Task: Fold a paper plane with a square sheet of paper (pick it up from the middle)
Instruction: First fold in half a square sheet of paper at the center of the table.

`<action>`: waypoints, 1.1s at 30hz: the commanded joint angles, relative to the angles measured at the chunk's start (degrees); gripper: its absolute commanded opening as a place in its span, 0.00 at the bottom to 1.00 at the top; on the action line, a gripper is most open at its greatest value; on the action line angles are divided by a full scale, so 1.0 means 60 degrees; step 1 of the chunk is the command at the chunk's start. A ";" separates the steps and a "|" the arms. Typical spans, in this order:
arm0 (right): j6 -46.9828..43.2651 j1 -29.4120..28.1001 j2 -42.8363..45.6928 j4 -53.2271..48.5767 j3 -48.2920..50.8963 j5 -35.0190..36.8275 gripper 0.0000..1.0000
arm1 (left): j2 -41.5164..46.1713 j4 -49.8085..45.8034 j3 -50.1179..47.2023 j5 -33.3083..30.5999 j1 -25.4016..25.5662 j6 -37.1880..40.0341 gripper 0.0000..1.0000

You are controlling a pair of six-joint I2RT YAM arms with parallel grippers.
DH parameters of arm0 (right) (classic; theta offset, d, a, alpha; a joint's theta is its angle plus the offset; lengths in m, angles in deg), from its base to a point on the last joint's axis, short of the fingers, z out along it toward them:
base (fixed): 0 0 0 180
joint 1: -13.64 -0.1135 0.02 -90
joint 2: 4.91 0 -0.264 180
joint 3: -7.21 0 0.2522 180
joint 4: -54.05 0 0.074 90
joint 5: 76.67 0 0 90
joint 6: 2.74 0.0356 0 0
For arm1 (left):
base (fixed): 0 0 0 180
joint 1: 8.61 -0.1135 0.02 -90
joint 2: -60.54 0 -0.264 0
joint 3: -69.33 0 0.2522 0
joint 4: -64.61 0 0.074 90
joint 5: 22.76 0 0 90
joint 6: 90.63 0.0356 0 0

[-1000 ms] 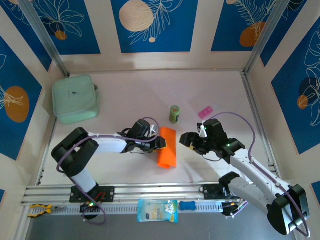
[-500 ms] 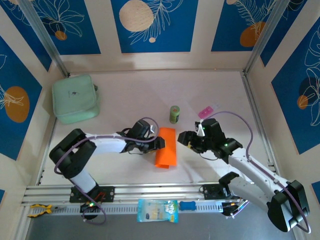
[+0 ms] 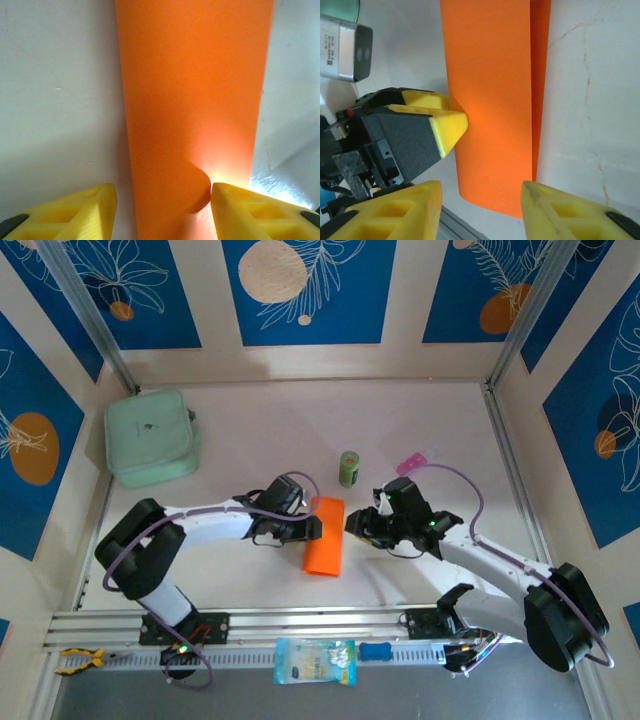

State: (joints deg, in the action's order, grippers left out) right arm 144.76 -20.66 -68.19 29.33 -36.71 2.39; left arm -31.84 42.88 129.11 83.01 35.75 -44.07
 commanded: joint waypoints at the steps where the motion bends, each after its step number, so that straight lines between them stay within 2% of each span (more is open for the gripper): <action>1: 0.0208 -0.0186 -0.0360 0.0422 -0.0122 -0.0097 0.43 | -0.0379 -0.1059 0.0552 -0.0150 -0.0082 0.0690 0.51; 6: 0.0353 -0.0342 -0.1093 0.0962 -0.0122 -0.0289 0.35 | -0.0647 -0.1414 0.0715 -0.0227 -0.0082 0.0835 0.51; 14: 0.0574 -0.0596 -0.1974 0.1552 -0.0254 -0.0282 0.31 | -0.1021 -0.1896 0.0937 -0.0358 -0.0082 0.0968 0.52; 20: 0.0745 -0.0777 -0.2729 0.2097 -0.0434 -0.0382 0.14 | -0.1003 -0.1723 0.0870 -0.0321 -0.0083 0.0734 0.52; 29: 0.0871 -0.1052 -0.3817 0.1914 -0.0632 0.0176 0.10 | -0.0992 -0.1566 0.0783 -0.0219 -0.0081 0.0590 0.52; 33: 0.0454 -0.0898 -0.4207 0.1820 -0.0477 0.0021 0.07 | -0.0828 -0.1362 0.0650 -0.0138 -0.0075 0.0474 0.53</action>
State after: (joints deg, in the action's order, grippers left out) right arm 149.08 -26.56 -91.91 41.14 -40.16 2.63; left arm -36.19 35.25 134.46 82.42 35.64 -40.33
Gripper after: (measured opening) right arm 0.080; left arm 0.523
